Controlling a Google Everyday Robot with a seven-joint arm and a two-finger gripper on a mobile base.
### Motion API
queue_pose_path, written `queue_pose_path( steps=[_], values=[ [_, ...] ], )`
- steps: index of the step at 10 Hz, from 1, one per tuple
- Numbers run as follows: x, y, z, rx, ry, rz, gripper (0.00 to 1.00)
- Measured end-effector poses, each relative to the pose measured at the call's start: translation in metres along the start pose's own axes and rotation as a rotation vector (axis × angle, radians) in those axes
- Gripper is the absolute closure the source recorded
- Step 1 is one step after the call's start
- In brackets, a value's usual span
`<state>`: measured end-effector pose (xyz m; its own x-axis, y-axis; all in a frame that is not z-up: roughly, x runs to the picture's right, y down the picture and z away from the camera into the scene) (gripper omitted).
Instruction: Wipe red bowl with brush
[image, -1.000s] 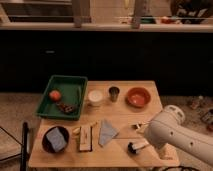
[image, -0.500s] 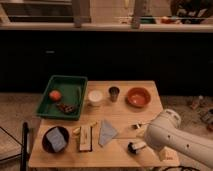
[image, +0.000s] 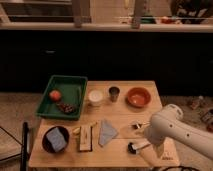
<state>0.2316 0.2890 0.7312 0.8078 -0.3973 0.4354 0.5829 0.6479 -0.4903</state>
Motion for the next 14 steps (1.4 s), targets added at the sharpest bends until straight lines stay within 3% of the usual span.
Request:
queue_pose_path(
  steps=[7, 11, 13, 14],
  values=[
    [0.027, 0.01, 0.03, 0.03, -0.157, 0.246, 0.2],
    [0.037, 0.015, 0.041, 0.046, -0.206, 0.318, 0.2],
    [0.04, 0.016, 0.044, 0.047, -0.213, 0.331, 0.31],
    [0.04, 0.016, 0.045, 0.049, -0.213, 0.334, 0.42]
  ],
)
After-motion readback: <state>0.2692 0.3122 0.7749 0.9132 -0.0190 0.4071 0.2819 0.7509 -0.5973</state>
